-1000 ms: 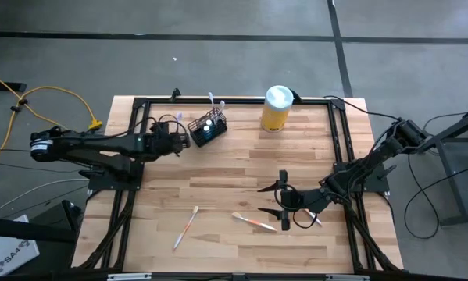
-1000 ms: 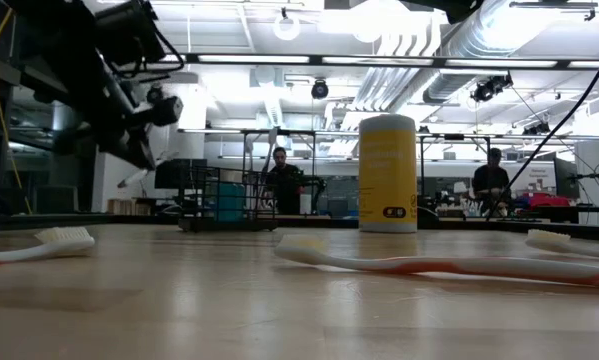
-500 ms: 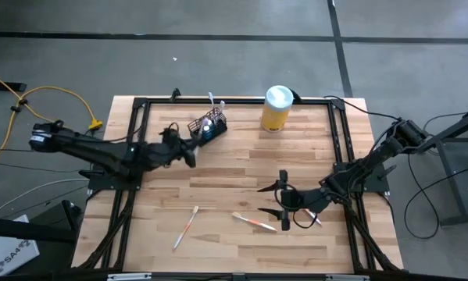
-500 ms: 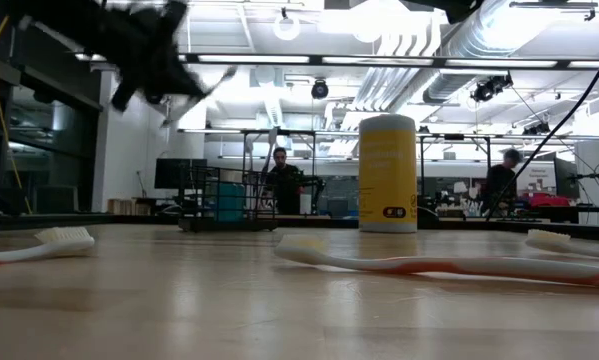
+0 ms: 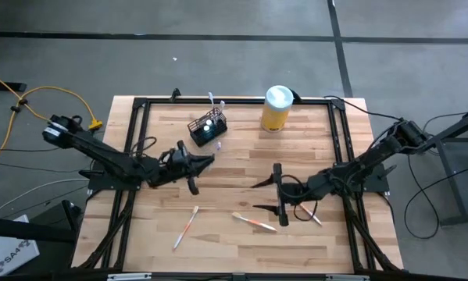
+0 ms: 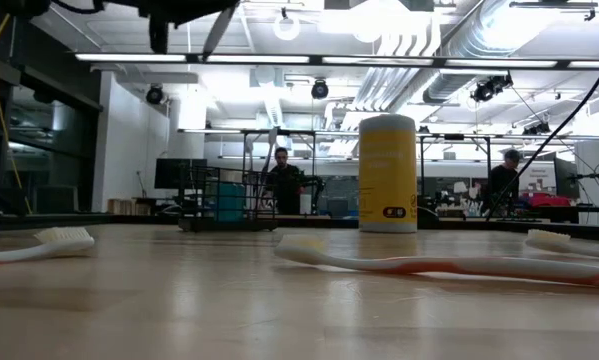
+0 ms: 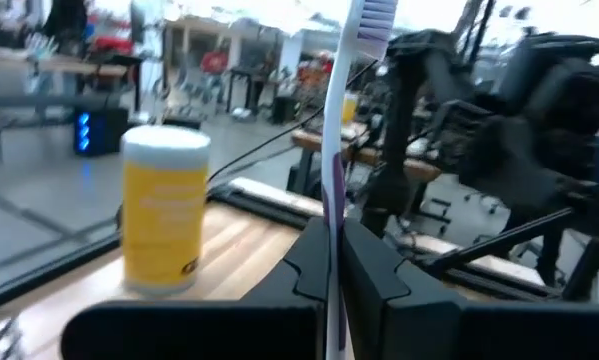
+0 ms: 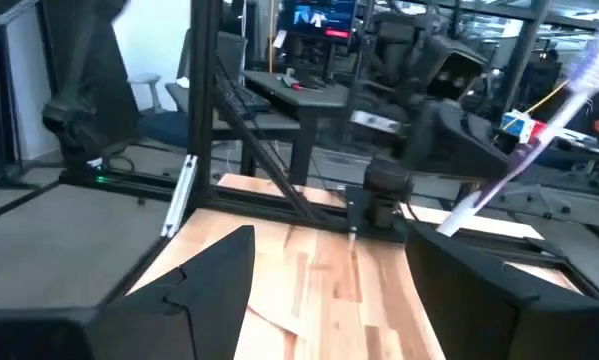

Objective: Pick & Place toothbrushing station
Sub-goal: Put the purple toothbrush into the right section of the wire organizer

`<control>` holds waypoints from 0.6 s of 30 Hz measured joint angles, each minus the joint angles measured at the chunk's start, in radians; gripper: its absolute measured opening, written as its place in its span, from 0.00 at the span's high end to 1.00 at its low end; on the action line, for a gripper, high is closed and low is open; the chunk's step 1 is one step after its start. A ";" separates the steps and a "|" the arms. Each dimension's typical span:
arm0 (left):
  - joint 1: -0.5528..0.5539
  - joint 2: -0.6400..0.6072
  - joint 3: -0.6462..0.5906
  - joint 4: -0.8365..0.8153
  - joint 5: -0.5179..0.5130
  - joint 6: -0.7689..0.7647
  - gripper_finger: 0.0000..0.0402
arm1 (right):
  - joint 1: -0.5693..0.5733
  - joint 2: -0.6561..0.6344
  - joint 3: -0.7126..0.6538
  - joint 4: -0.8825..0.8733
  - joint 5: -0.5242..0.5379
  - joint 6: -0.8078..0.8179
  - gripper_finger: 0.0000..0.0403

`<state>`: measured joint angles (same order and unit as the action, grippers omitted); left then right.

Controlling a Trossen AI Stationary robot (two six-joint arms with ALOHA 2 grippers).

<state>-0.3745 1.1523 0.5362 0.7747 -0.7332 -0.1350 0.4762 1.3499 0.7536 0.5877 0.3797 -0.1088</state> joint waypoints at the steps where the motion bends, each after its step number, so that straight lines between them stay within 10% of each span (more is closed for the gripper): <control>1: -0.002 0.032 0.000 0.057 0.017 0.019 0.99 | -0.016 0.000 0.000 0.001 -0.014 0.000 0.38; 8: 0.008 0.249 0.000 0.349 0.213 0.099 0.99 | -0.130 0.000 0.000 0.006 -0.072 0.030 0.38; 18: 0.031 0.377 0.000 0.362 0.385 -0.107 0.99 | -0.198 0.000 0.000 -0.155 -0.231 0.172 0.38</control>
<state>-0.3433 1.5297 0.5362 1.1369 -0.3484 -0.2423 0.2780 1.3499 0.7535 0.4329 0.1486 0.0630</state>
